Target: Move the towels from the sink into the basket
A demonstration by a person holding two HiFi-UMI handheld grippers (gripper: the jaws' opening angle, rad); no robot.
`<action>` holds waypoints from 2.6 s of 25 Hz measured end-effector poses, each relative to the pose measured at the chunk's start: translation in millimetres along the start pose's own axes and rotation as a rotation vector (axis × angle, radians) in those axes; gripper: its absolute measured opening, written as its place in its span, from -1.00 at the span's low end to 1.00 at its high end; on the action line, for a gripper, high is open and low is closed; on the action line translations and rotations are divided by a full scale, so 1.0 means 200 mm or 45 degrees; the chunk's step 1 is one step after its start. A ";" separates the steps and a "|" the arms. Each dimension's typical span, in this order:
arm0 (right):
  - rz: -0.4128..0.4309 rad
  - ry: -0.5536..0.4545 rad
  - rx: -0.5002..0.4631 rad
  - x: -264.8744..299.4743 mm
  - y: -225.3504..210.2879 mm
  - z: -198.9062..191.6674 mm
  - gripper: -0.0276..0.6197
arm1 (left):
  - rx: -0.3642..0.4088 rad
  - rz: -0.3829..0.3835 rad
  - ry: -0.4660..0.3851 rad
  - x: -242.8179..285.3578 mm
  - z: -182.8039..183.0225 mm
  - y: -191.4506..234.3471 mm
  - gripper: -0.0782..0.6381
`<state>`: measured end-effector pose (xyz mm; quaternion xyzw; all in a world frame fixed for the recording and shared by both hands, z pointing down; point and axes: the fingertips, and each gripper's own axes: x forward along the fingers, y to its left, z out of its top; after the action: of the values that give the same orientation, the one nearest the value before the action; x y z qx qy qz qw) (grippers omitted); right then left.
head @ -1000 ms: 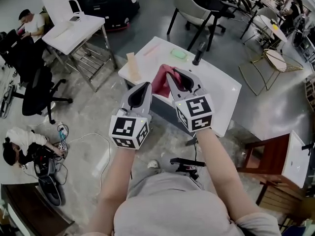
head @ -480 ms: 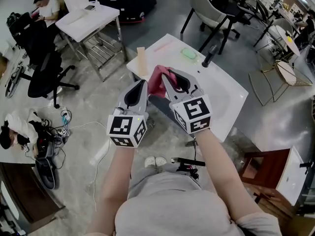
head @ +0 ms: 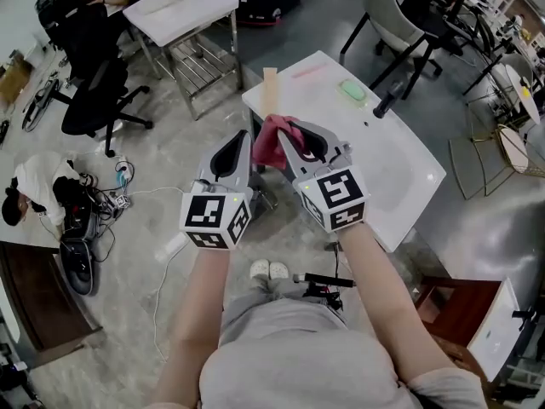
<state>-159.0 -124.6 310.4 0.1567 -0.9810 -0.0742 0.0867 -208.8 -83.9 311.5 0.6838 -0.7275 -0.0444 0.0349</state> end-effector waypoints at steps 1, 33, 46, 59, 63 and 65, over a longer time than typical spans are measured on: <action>0.008 -0.001 0.006 0.01 0.01 0.00 -0.71 | 0.001 0.010 0.005 -0.02 -0.01 0.01 -0.77; 0.205 0.158 0.101 0.30 0.43 -0.38 -0.71 | -0.106 0.179 0.210 -0.31 -0.45 0.37 -0.77; 0.250 0.279 0.169 0.37 0.51 -0.67 -0.71 | -0.175 0.214 0.345 -0.35 -0.77 0.44 -0.77; 0.306 0.371 0.205 0.48 0.62 -0.94 -0.71 | -0.267 0.276 0.419 -0.38 -1.05 0.54 -0.77; 0.315 0.408 0.207 0.50 0.64 -1.04 -0.70 | -0.286 0.283 0.440 -0.40 -1.13 0.54 -0.77; 0.319 0.425 0.212 0.51 0.65 -1.08 -0.70 | -0.294 0.289 0.451 -0.41 -1.17 0.56 -0.77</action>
<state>-250.7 -61.1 558.6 0.0503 -0.9676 0.0454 0.2431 -287.8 1.0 557.1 0.5862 -0.7723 -0.0024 0.2446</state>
